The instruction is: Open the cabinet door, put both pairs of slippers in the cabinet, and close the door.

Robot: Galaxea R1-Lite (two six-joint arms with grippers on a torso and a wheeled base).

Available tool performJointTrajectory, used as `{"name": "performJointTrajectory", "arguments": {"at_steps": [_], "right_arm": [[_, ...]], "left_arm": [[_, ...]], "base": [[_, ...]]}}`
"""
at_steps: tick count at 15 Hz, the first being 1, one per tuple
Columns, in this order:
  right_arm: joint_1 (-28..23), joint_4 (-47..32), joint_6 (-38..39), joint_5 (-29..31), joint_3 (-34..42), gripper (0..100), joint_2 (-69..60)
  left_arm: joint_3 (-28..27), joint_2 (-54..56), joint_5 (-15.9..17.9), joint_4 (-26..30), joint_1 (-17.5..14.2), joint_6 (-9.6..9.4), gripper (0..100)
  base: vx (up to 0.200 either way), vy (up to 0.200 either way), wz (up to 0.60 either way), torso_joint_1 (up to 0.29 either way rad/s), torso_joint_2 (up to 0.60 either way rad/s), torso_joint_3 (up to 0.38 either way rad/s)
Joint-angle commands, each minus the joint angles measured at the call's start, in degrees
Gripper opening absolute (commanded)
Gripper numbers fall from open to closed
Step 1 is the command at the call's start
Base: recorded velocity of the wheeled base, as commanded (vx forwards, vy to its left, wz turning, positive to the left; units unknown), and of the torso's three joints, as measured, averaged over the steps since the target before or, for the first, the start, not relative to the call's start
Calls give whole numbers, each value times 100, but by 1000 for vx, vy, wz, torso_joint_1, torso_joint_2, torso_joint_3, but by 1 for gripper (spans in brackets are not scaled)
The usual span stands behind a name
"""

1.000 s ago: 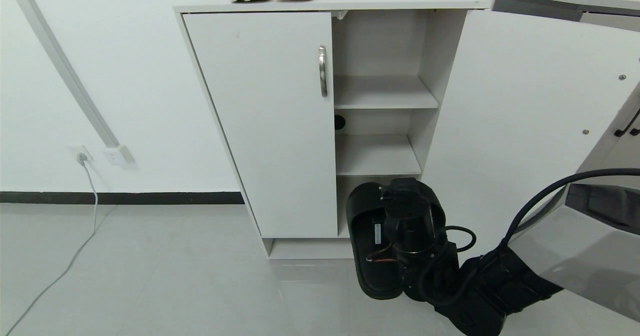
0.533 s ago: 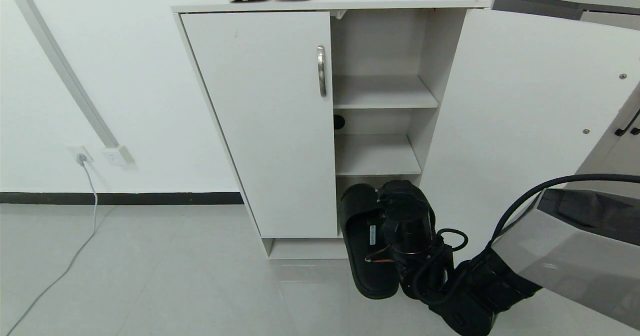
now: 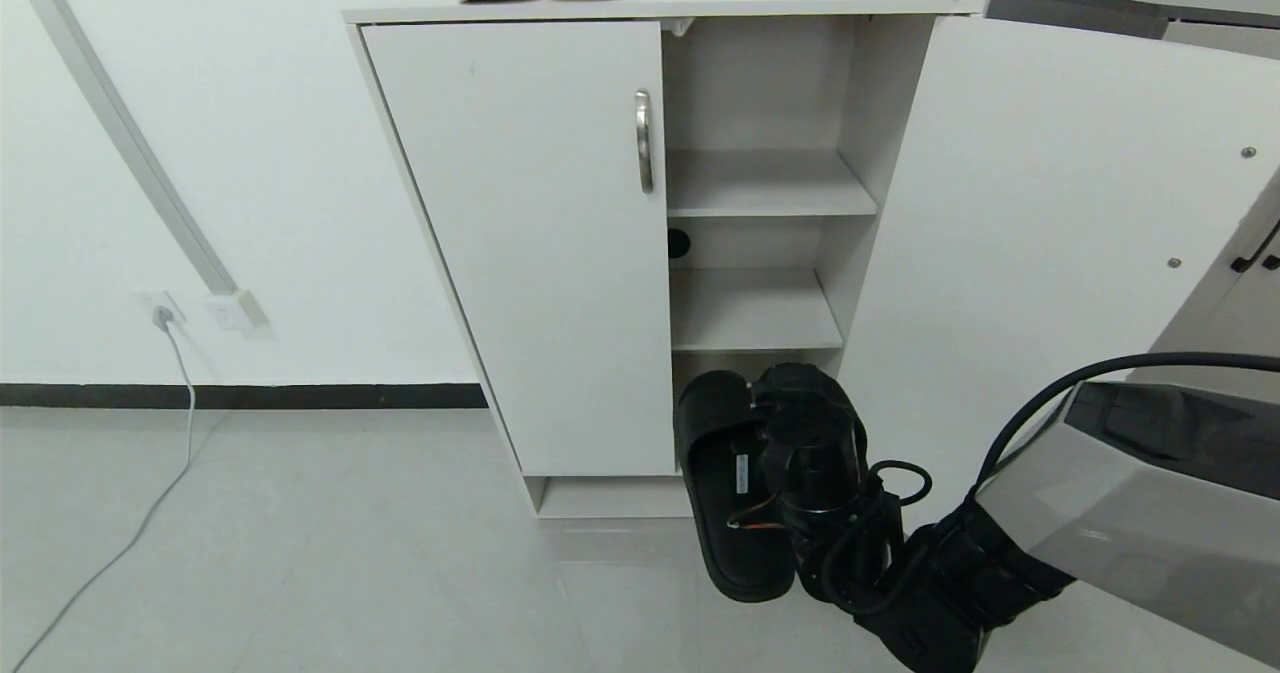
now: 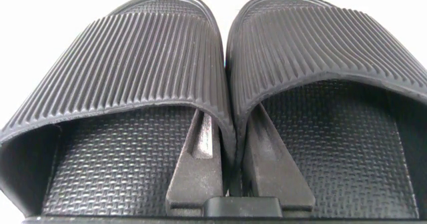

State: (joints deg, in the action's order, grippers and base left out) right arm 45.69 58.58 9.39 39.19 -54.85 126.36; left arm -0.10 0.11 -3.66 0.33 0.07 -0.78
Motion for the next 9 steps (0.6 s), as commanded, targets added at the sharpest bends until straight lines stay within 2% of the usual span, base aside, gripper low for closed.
{"name": "performJointTrajectory", "arguments": {"at_steps": [1,9], "right_arm": [[-8,14,2,1,0,0,3],[-78,14,-7,1,-167,0,3]], "left_arm": [[1,-11,-3,2,1,-1,0],[-8,-11,5,2,1,-1,0]], "base": [[0,0,0,7,12,-100],[0,0,0,4,1,-189]]}}
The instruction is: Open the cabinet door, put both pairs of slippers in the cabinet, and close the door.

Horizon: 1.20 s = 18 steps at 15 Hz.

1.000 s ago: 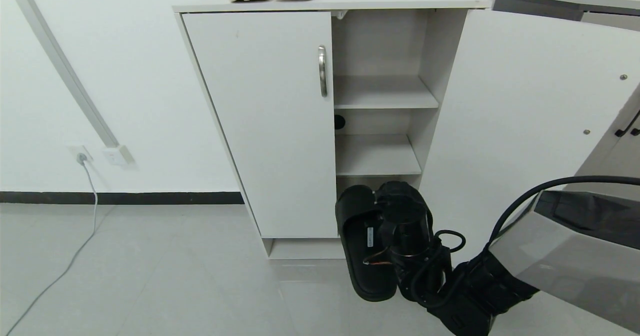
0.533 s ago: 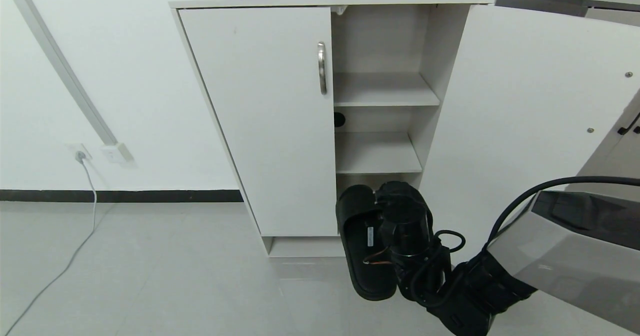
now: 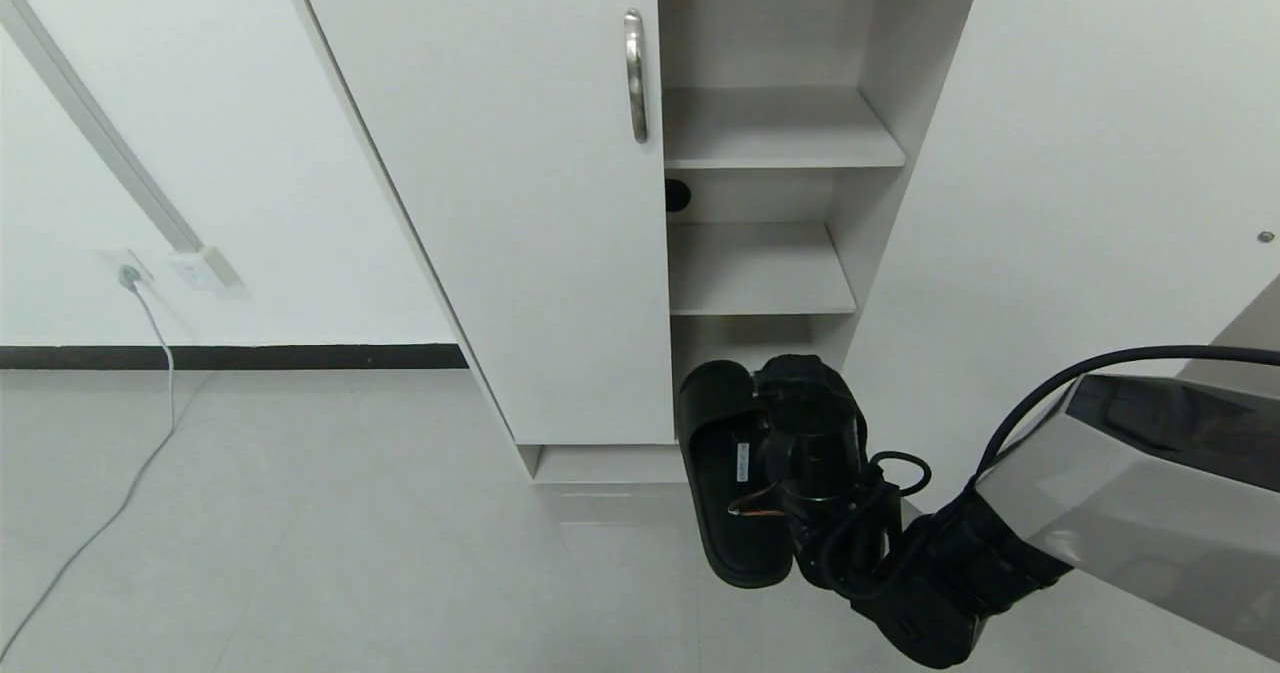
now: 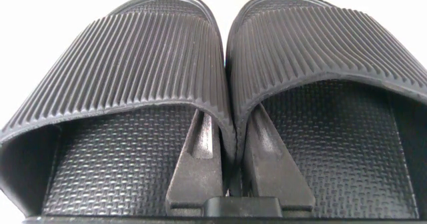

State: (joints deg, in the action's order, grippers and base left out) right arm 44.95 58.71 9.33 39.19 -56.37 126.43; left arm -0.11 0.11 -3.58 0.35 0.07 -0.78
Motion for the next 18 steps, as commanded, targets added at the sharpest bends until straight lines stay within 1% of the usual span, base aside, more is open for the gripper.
{"name": "performJointTrajectory", "arguments": {"at_steps": [1,7,8,10,11,12,14,18], "right_arm": [[-12,0,-1,-8,-23,0,5],[-12,53,-45,9,-129,0,5],[-12,281,-194,36,-111,0,-57],[-12,1064,-713,71,30,0,-145],[-30,1591,-1108,71,117,0,-198],[-30,1828,-1293,71,144,0,-259],[-30,1863,-1328,71,205,0,-488],[-21,1863,-1425,71,276,0,-804]], "left_arm": [[-7,-11,-2,0,1,-1,0],[2,-11,-11,0,1,16,0],[2,-11,-11,-9,1,16,0],[2,-11,-11,-9,1,16,0],[2,-11,-11,-9,1,16,0],[2,-11,-11,-9,1,16,0],[2,-11,-11,-9,1,16,0],[2,-11,-11,-9,1,16,0]], "base": [[0,0,0,-2,2,-203],[0,0,0,2,1,-197],[0,0,0,2,2,-198],[0,0,0,10,5,-200],[0,0,0,2,-2,-188],[0,0,0,-2,7,-203],[0,0,0,0,-5,-139],[0,0,0,0,0,0]]}}
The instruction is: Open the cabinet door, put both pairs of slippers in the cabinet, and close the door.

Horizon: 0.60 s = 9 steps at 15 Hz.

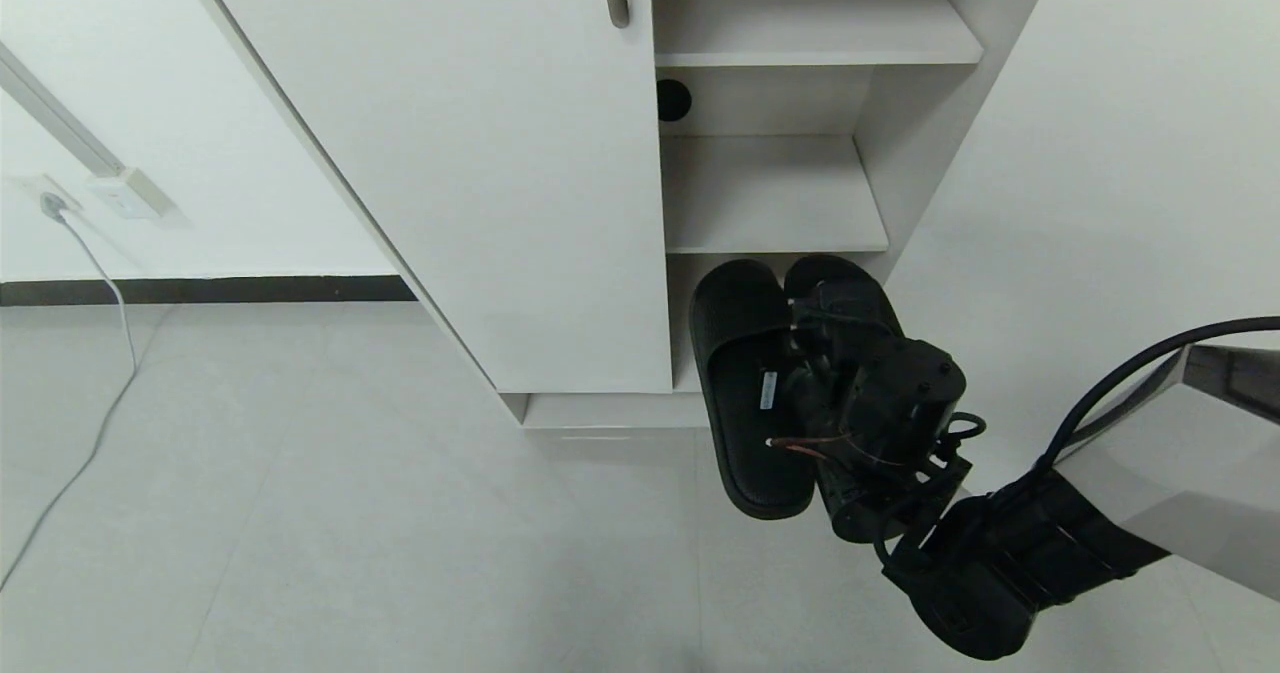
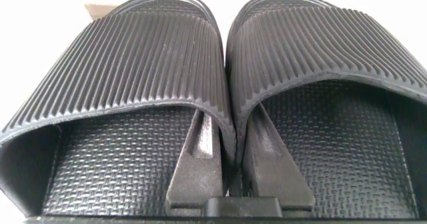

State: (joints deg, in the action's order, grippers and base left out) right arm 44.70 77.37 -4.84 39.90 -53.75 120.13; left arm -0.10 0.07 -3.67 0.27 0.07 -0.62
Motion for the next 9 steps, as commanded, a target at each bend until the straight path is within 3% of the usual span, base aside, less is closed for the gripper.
{"name": "performJointTrajectory", "arguments": {"at_steps": [1,5,9], "right_arm": [[12,6,-17,0,14,0,-200],[3,-3,-35,0,22,0,-209],[3,-3,-35,0,22,0,-174]], "left_arm": [[1,-7,-2,0,1,1,0],[1,-7,-2,8,1,-8,0],[1,-7,-2,8,1,-8,0]], "base": [[0,0,0,0,0,0],[0,0,0,0,0,0],[200,0,0,2,2,1]]}}
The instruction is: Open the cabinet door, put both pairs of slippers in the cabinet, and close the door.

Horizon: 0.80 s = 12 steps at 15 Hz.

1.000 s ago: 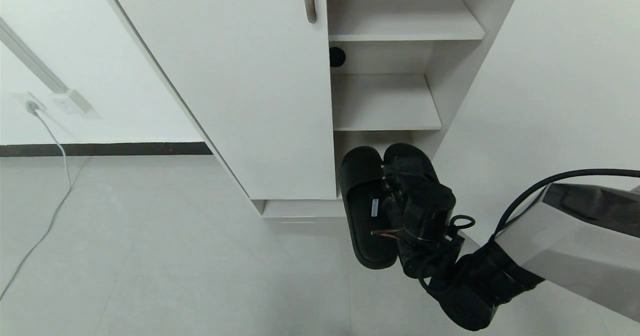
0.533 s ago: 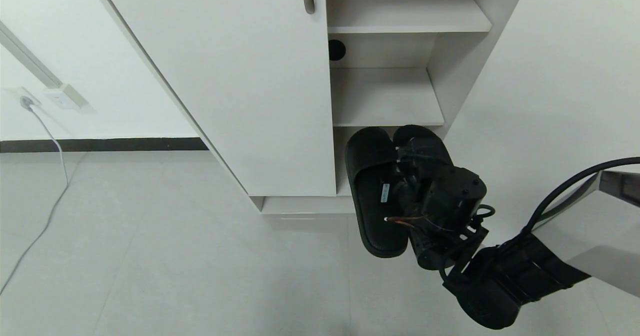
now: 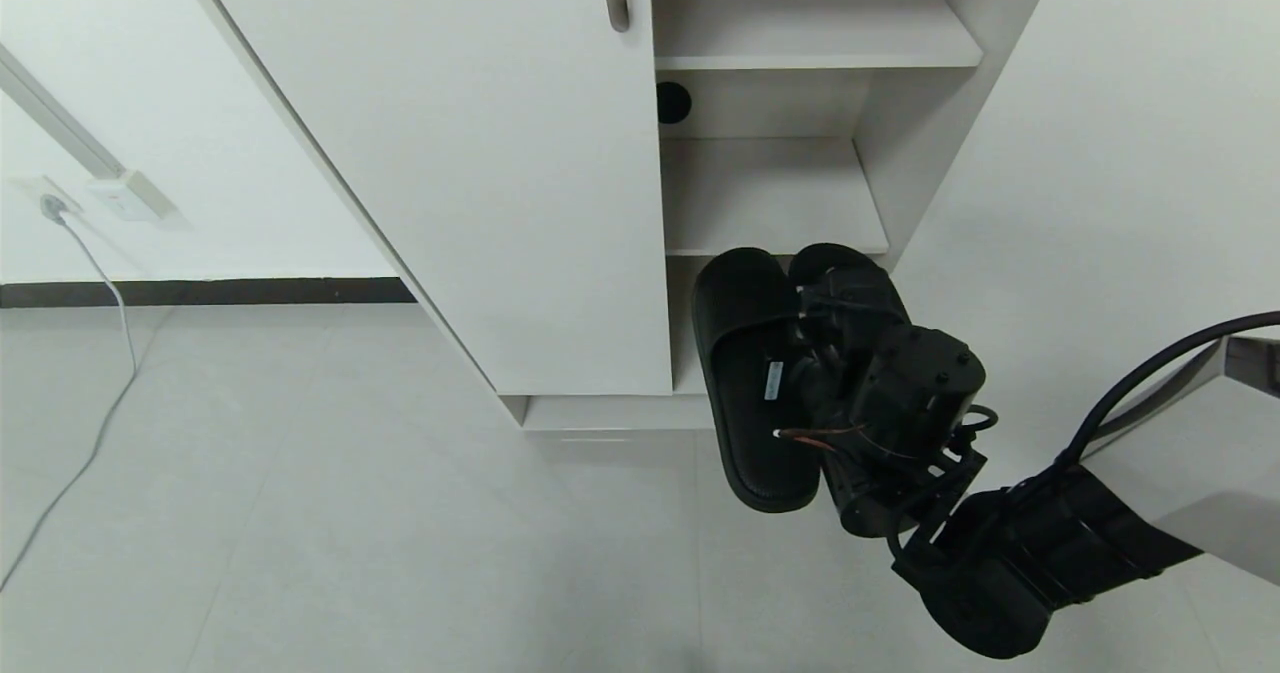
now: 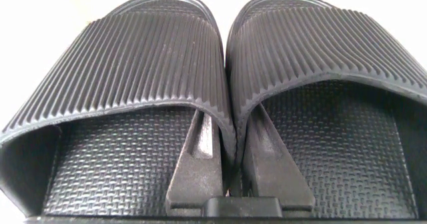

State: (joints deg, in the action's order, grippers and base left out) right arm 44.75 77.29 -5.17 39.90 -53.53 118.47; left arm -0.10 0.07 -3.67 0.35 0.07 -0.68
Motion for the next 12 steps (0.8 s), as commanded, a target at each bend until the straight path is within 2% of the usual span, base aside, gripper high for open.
{"name": "performJointTrajectory", "arguments": {"at_steps": [1,9,12], "right_arm": [[-2,6,-2,0,0,0,1],[-81,6,-2,-9,-8,0,185],[-212,-65,-10,-52,-184,0,335]], "left_arm": [[1,-7,-2,0,1,-2,0],[1,-7,-2,-9,1,7,0],[1,-7,-2,-9,1,7,0]], "base": [[200,0,0,-7,-2,-2],[200,0,0,5,3,2],[0,0,0,0,0,0]]}}
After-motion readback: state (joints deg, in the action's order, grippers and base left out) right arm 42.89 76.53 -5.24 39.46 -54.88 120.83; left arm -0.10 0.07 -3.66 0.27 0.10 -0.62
